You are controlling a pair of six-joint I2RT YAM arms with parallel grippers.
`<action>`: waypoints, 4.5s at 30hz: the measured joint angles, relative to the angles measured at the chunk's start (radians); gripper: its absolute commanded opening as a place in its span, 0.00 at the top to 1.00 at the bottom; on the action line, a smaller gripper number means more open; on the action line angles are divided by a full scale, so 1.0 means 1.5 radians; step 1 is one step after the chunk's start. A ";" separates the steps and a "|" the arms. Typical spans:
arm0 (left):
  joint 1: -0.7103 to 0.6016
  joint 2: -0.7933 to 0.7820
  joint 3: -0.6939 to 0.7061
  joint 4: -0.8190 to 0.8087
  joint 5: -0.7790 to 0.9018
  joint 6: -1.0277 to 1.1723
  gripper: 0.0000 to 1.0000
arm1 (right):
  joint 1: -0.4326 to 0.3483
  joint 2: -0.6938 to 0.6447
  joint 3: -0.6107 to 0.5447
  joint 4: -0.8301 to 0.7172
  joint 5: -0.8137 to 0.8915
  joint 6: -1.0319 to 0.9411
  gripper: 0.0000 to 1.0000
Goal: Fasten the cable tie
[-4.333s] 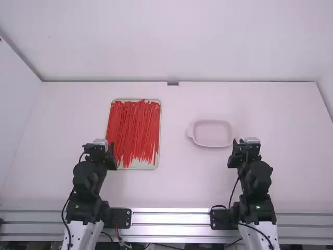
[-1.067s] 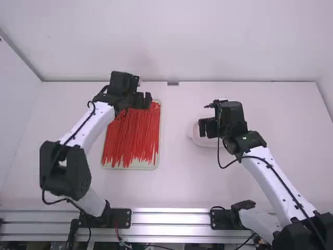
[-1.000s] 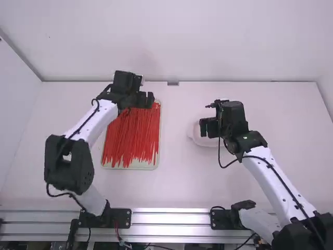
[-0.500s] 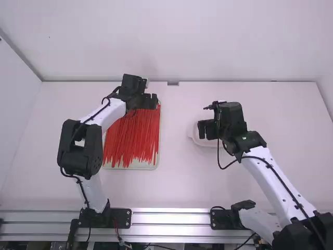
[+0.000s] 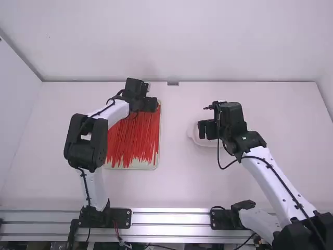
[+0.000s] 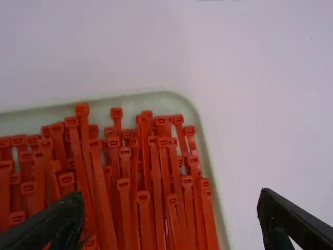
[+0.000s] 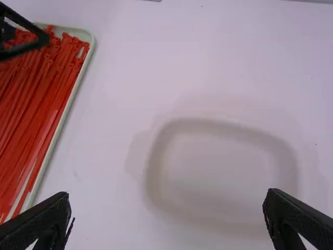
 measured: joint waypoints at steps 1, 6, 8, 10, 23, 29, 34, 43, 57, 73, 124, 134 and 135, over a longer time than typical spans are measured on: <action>0.000 0.002 0.000 0.002 -0.001 -0.002 0.12 | 0.000 0.000 0.000 0.000 0.001 -0.001 0.01; 0.000 0.025 0.000 0.015 -0.001 -0.012 0.13 | 0.000 0.000 0.000 0.000 0.000 -0.001 0.02; 0.000 0.035 0.000 0.015 -0.002 -0.012 0.14 | 0.000 0.000 0.000 0.000 0.000 -0.002 0.02; 0.000 0.042 0.000 0.018 -0.006 -0.014 0.15 | 0.000 0.000 0.000 0.000 0.002 -0.003 0.02; 0.000 0.074 0.000 0.047 -0.011 -0.019 0.59 | 0.000 0.000 0.000 0.000 0.001 -0.004 0.02; 0.000 0.082 0.000 0.048 -0.029 -0.025 0.59 | 0.000 0.000 0.000 0.000 0.001 -0.003 0.02; 0.000 0.081 0.000 0.040 -0.042 -0.026 0.68 | 0.000 0.000 0.000 0.000 0.000 -0.004 0.02; 0.000 0.082 0.000 0.034 -0.046 -0.028 0.80 | 0.000 0.000 0.000 0.000 0.000 -0.002 0.02; 0.000 0.081 0.000 0.034 -0.035 -0.028 0.85 | 0.000 0.000 0.000 0.000 0.001 -0.004 0.01; 0.000 0.081 0.000 0.045 -0.034 -0.028 0.79 | 0.000 0.000 0.000 0.001 0.001 -0.005 0.02; -0.010 0.081 0.000 0.028 -0.036 -0.028 0.87 | 0.000 0.000 0.000 0.000 -0.003 -0.015 0.02; -0.011 0.082 0.000 0.027 -0.037 -0.023 0.81 | 0.000 0.000 0.000 0.000 -0.003 -0.015 0.02; -0.011 0.082 0.000 0.027 -0.039 -0.023 0.76 | 0.000 0.000 0.000 0.000 -0.002 -0.014 0.02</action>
